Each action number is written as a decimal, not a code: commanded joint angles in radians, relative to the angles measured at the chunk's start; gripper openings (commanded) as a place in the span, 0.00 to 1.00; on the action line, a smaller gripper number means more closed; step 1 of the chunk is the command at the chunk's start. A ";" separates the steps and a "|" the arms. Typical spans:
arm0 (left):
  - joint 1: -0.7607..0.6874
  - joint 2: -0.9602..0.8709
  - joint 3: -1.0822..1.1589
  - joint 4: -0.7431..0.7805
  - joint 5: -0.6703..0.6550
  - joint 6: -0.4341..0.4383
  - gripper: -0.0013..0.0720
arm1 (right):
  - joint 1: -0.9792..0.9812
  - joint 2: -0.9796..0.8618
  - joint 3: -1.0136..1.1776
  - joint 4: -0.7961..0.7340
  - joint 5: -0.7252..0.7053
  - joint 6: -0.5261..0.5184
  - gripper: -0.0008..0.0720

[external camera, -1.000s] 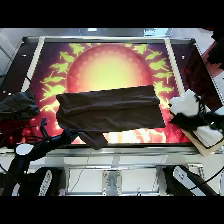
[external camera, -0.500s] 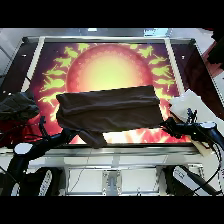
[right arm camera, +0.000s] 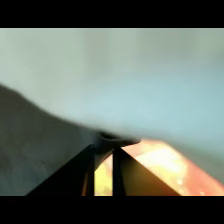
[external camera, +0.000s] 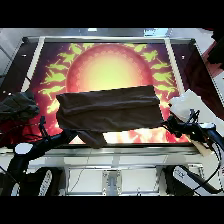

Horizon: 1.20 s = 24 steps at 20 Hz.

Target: Fold the shirts.

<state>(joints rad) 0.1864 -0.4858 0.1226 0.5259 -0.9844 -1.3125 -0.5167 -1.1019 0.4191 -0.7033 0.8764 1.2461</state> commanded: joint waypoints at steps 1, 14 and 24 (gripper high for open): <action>0.000 0.001 0.001 0.002 0.000 0.000 0.04 | 0.001 -0.002 0.000 0.001 -0.053 0.010 0.20; 0.000 0.002 0.303 0.088 -0.199 0.076 0.03 | 0.000 0.183 0.088 -0.081 0.277 -0.161 0.05; 0.001 0.078 0.528 0.467 -0.336 -0.249 0.03 | 0.000 0.547 0.138 -0.323 0.504 0.023 0.05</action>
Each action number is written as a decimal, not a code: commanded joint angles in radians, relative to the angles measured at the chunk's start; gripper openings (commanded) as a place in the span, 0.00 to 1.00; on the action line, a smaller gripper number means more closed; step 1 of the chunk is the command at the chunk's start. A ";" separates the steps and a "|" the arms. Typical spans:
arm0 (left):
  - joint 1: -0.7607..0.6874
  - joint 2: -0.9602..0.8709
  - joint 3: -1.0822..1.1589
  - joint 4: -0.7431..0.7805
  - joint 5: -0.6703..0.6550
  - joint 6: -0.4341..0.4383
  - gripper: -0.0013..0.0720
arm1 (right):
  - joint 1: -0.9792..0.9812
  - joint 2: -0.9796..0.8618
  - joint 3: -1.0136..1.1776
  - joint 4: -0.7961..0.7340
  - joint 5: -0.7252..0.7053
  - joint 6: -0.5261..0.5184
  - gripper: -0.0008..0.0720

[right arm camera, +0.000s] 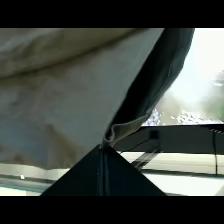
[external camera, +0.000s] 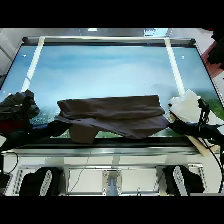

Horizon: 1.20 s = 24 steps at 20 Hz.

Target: Fold the shirts.

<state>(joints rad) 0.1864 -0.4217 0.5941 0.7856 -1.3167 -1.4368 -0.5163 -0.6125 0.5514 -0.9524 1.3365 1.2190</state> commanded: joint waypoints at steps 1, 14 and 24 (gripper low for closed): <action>0.001 0.012 0.057 0.298 0.027 -0.162 0.03 | 0.000 0.049 0.005 -0.085 0.034 0.050 0.05; -0.049 -0.645 0.223 0.183 0.471 0.057 0.03 | 0.331 -0.522 0.298 0.063 -0.432 0.034 0.05; -0.051 -0.954 0.286 0.166 0.555 0.077 0.03 | 0.375 -0.930 0.454 0.026 -0.572 0.095 0.05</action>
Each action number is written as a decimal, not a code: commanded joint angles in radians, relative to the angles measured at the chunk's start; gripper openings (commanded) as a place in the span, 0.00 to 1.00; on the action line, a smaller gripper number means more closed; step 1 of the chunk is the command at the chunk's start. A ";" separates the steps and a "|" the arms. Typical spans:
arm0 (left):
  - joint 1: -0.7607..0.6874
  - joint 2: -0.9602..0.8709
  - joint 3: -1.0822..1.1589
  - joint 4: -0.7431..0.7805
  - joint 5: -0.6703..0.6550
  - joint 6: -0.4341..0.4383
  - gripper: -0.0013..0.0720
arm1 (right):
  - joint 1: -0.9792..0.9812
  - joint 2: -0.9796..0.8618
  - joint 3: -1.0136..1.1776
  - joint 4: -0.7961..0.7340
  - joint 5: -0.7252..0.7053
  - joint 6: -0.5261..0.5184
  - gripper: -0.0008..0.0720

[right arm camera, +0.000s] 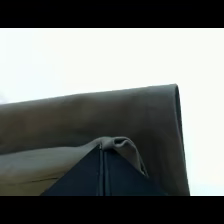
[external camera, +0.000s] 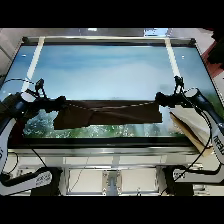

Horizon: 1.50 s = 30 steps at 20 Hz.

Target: Fold the shirts.

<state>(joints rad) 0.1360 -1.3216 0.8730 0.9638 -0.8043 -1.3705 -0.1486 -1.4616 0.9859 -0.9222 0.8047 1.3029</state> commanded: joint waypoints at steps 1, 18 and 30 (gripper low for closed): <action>0.000 -0.056 0.007 -0.035 0.070 0.011 0.03 | 0.007 -0.094 0.019 -0.005 -0.042 0.011 0.05; 0.000 -0.051 0.198 -0.713 -0.028 0.353 0.97 | -0.273 0.047 0.017 0.038 0.338 -0.081 0.68; -0.001 -0.051 0.198 -0.790 -0.058 0.389 0.97 | -0.242 -0.113 0.017 0.123 0.255 -0.160 0.69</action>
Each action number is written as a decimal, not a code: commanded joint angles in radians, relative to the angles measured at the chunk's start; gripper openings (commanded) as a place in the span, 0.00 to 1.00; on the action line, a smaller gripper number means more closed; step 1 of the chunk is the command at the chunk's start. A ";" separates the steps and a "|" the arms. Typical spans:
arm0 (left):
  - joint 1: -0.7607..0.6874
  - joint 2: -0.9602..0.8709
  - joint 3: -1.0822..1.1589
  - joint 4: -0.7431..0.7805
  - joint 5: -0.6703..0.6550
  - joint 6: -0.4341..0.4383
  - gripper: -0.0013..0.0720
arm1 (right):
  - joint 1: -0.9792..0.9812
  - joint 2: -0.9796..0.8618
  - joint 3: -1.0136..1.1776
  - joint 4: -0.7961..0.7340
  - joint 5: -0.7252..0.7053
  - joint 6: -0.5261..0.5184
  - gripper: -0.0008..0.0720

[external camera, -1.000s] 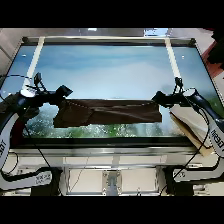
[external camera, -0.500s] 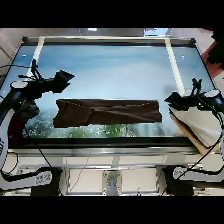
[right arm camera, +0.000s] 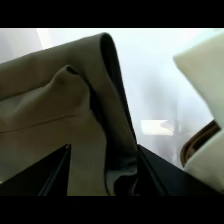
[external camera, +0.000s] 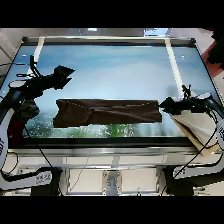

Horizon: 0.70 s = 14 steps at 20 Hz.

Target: Fold the shirts.

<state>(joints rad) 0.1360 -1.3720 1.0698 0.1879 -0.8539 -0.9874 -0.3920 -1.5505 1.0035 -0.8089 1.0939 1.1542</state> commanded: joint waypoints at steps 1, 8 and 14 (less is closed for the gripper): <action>-0.001 0.000 0.001 -0.014 -0.008 0.012 0.97 | 0.001 -0.031 0.000 0.015 -0.039 -0.011 0.69; -0.056 0.000 0.001 -0.008 0.006 0.091 0.97 | 0.089 -0.100 0.000 0.086 -0.038 -0.062 0.68; -0.156 0.000 0.001 0.039 0.026 0.149 0.52 | 0.144 -0.092 0.002 0.154 0.021 -0.089 0.14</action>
<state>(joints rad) 0.0193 -1.3720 1.0702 0.1898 -0.8333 -0.8639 -0.2634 -1.6466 1.0035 -0.7158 1.0645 1.0828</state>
